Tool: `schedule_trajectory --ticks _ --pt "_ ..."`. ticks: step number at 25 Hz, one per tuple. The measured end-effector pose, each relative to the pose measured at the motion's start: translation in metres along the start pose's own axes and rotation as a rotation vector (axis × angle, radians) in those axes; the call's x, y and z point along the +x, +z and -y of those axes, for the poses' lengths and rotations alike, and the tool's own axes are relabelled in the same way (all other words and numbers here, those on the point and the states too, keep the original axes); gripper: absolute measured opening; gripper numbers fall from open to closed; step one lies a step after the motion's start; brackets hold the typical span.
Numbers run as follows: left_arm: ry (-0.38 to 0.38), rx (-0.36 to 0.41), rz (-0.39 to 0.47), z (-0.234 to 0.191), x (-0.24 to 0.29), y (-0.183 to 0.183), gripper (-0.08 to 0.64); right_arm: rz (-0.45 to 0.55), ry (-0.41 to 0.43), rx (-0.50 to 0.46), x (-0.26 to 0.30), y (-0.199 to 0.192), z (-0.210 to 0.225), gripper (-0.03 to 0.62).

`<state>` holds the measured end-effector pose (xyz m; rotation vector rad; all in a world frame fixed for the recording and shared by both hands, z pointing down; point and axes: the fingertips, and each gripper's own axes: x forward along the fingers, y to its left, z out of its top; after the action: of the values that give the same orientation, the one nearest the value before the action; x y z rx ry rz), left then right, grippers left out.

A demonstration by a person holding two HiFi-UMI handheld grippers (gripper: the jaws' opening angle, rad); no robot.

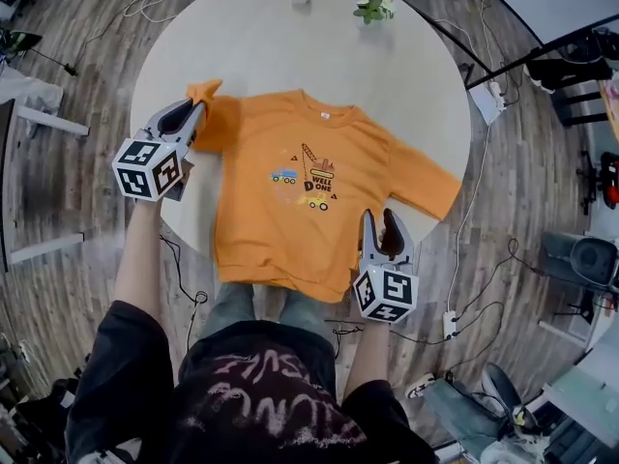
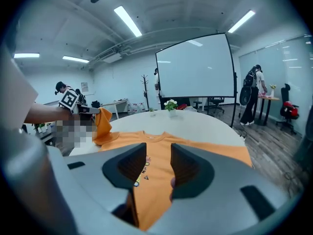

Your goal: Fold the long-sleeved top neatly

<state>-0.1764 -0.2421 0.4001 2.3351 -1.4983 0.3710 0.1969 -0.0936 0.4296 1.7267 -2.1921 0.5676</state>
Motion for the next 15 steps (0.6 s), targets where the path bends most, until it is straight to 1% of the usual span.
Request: schedule_trajectory --ticks 5,8,11,15 --pt "-0.024 0.065 0.009 0.055 0.016 0.022 0.059 0.015 0.003 0.034 -0.014 -0.003 0.033 0.163" --pt "-0.041 0.123 0.003 0.093 0.029 0.029 0.060 0.028 -0.005 0.052 -0.026 -0.005 0.054 0.163" --pt "-0.075 0.170 -0.006 0.134 0.046 0.033 0.060 0.027 -0.019 0.080 -0.039 -0.011 0.078 0.163" --pt "-0.129 0.200 -0.017 0.188 0.074 0.033 0.060 0.024 -0.056 0.111 -0.058 -0.020 0.114 0.163"
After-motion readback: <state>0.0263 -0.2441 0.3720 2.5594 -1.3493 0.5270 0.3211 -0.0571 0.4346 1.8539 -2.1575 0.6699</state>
